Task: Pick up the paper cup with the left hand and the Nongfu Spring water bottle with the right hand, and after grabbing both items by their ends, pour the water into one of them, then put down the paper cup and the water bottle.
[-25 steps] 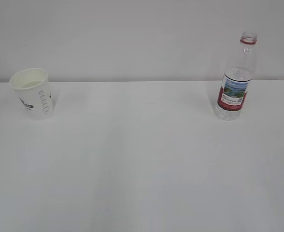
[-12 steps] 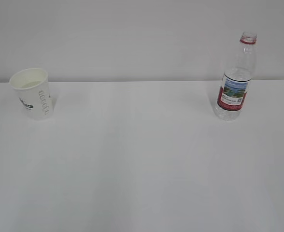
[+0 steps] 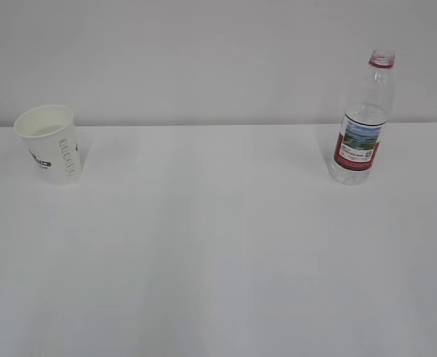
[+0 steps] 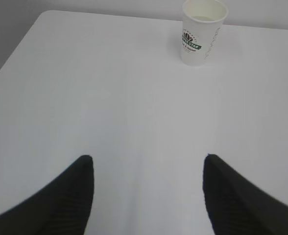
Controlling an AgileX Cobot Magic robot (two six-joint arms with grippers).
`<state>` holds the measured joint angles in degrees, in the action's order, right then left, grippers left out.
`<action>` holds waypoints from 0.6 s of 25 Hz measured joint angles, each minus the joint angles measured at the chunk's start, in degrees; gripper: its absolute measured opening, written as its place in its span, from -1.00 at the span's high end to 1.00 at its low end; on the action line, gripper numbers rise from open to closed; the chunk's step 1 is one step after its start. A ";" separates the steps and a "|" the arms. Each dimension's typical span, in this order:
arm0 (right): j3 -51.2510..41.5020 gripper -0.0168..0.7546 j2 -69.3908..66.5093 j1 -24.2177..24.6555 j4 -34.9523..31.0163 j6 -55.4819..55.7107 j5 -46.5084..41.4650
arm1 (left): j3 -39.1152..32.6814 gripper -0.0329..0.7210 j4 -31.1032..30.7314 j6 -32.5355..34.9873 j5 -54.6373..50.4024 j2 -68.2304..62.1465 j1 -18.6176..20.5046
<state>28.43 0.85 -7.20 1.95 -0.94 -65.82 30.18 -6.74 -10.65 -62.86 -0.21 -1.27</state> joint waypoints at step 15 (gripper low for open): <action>0.00 -0.57 0.00 3.11 0.00 0.11 0.12 | 0.00 -0.43 0.21 2.87 0.00 0.00 0.00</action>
<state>28.43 0.85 -4.09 1.95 -0.84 -65.70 30.18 -6.53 -7.78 -62.86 -0.21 -1.27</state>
